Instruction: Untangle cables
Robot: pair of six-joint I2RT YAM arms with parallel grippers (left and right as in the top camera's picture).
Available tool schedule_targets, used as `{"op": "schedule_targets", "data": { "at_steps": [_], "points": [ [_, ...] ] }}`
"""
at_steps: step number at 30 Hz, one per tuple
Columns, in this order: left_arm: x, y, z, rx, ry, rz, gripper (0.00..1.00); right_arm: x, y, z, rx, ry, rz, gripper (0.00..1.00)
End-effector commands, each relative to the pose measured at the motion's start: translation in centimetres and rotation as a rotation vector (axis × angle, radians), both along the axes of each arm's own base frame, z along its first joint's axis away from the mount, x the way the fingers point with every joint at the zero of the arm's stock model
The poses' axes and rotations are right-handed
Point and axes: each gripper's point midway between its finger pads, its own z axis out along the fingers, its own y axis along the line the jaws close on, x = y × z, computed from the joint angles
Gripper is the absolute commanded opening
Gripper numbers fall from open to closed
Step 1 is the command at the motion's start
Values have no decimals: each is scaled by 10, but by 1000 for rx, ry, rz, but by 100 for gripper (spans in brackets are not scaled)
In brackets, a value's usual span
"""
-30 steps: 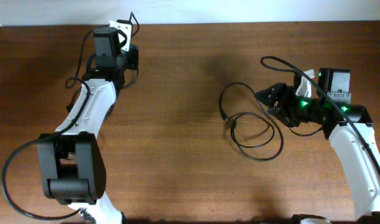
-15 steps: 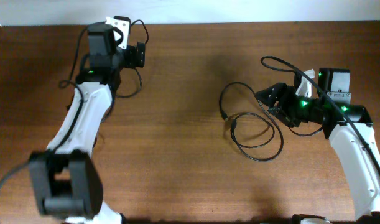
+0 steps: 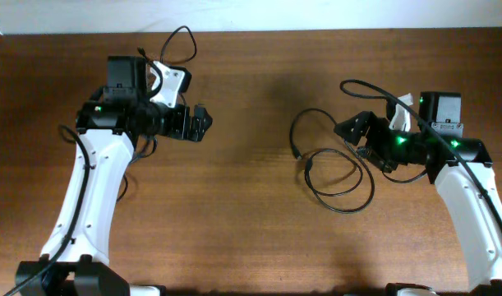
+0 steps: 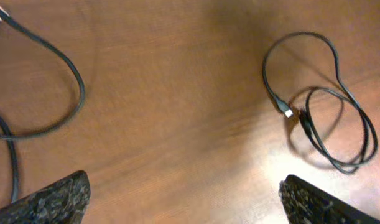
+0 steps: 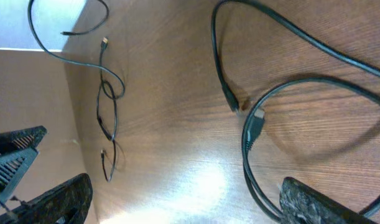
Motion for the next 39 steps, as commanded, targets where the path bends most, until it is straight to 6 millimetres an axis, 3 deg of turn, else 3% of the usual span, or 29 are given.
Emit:
{"op": "schedule_targets", "data": {
  "at_steps": [1,3,7,10,12,14,16,21,29,34,39],
  "points": [
    [-20,0,28,-12,-38,14,99,-4,-5,-1,-56,-18,34,95],
    [-34,18,35,51,-17,126,99,-13,-4,-3,-98,-49,113,95],
    [-63,22,47,66,0,137,99,-31,-1,-10,-168,-97,279,95],
    [-83,30,43,110,53,157,99,-44,18,-22,-282,-109,427,95],
    [-89,30,38,112,74,157,99,-50,28,-35,-449,-99,491,95],
    [-95,32,32,124,100,163,99,-51,33,-40,-541,-97,507,95],
    [-103,46,22,187,144,230,99,-50,29,-45,-642,-69,464,95],
    [-121,56,2,230,178,273,99,-47,32,-56,-660,-51,477,97],
    [-133,57,-13,234,191,277,99,-47,72,-113,-649,28,621,97],
    [-134,57,-14,235,192,276,99,-45,75,-148,-654,105,637,96],
    [-134,57,-14,235,191,276,99,-46,75,-163,-655,145,634,70]
  ]
}}
